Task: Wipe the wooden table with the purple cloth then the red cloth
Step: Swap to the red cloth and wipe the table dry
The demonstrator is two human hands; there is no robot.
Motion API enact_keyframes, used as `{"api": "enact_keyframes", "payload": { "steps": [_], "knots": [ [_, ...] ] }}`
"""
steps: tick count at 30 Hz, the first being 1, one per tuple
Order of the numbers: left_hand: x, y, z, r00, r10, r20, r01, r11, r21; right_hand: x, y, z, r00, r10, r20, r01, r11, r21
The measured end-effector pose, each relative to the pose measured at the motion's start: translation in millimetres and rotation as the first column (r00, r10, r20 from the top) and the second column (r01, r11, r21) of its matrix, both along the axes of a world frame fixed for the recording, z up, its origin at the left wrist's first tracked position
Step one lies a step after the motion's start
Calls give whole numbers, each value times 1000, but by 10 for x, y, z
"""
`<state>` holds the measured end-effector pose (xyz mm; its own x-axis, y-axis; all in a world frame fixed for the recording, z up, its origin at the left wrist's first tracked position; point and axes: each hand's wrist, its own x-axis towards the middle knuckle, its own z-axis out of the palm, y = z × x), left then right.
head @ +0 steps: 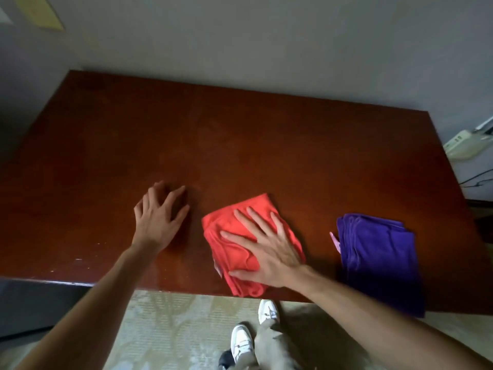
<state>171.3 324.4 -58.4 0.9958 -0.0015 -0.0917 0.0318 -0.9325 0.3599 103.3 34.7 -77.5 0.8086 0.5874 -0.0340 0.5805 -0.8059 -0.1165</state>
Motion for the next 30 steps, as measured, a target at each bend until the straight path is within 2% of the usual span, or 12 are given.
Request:
{"api": "enact_keyframes", "payload": {
  "steps": [3, 7, 10, 13, 17, 24, 27, 30],
  "knots": [
    [188, 76, -22, 998, -53, -32, 54, 998, 35, 663, 11, -31, 1000, 13, 12, -13, 1000, -7],
    [343, 117, -97, 999, 7, -36, -6, 1000, 22, 1841, -44, -34, 1000, -19, -4, 19, 999, -29],
    [366, 136, -158, 982, 73, -175, -81, 996, -43, 2694, -54, 44, 989, -139, -52, 138, 990, -31],
    [382, 121, -195, 977, 70, -203, -90, 991, -94, 3359, -30, 65, 954, -294, -65, 296, 955, 29],
    [398, 139, -217, 973, 45, -226, -69, 993, -97, 3865, 32, 43, 952, -302, -52, 303, 953, 17],
    [395, 87, -169, 970, 40, -238, -51, 998, -39, 3750, 73, 89, 944, -319, -90, 318, 948, -25],
    [442, 94, -133, 956, 47, -291, -66, 996, -55, 3273, 165, 97, 939, -325, -117, 324, 946, -22],
    [468, 98, -111, 948, 56, -313, -78, 995, -61, 2390, 316, 66, 959, -269, -89, 269, 963, -14]
  ]
}}
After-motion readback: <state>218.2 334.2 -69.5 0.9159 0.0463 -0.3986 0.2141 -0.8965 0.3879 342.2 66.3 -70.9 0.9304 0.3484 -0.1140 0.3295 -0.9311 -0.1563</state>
